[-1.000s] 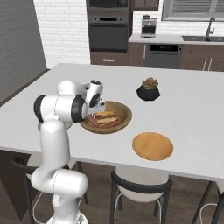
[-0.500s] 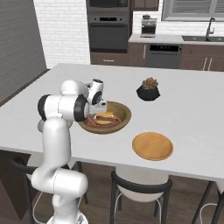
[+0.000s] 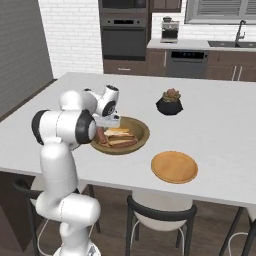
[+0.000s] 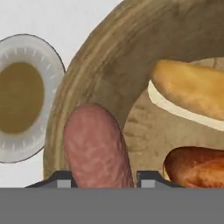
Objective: Place one bun and one sausage from the bowl on each plate.
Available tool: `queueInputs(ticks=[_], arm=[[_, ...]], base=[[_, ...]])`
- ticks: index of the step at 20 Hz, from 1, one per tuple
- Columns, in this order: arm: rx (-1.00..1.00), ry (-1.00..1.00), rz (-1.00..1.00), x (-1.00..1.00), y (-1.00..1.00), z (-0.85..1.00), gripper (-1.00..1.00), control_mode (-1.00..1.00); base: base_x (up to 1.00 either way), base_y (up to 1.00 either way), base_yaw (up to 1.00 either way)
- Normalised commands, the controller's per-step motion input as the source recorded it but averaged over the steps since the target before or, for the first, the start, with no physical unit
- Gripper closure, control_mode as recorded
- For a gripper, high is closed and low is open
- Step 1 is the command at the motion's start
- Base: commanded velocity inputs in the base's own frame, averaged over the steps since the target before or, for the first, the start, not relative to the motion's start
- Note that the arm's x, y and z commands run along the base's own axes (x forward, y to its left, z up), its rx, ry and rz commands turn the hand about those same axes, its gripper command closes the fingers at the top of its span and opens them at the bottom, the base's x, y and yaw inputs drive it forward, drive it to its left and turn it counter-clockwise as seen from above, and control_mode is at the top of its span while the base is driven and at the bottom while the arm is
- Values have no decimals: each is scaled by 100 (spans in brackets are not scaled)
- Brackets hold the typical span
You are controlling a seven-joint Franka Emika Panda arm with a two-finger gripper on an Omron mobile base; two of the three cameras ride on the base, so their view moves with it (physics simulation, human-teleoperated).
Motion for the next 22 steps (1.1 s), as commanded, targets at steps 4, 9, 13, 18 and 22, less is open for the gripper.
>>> queueInputs(ticks=[4, 9, 13, 18, 22], arm=[[0, -1, -25, -41, 54, 100, 100, -100], [0, 4, -25, -28, 75, 74, 100, -100], [-2, 14, -25, -40, 100, 23, 100, -100], [-8, 19, -28, -33, 100, -2, 100, -100], [-8, 24, -31, -4, 99, -16, 100, -100]], base=[[0, 0, 0], [0, 0, 0], [0, 0, 0], [0, 0, 0], [0, 0, 0]])
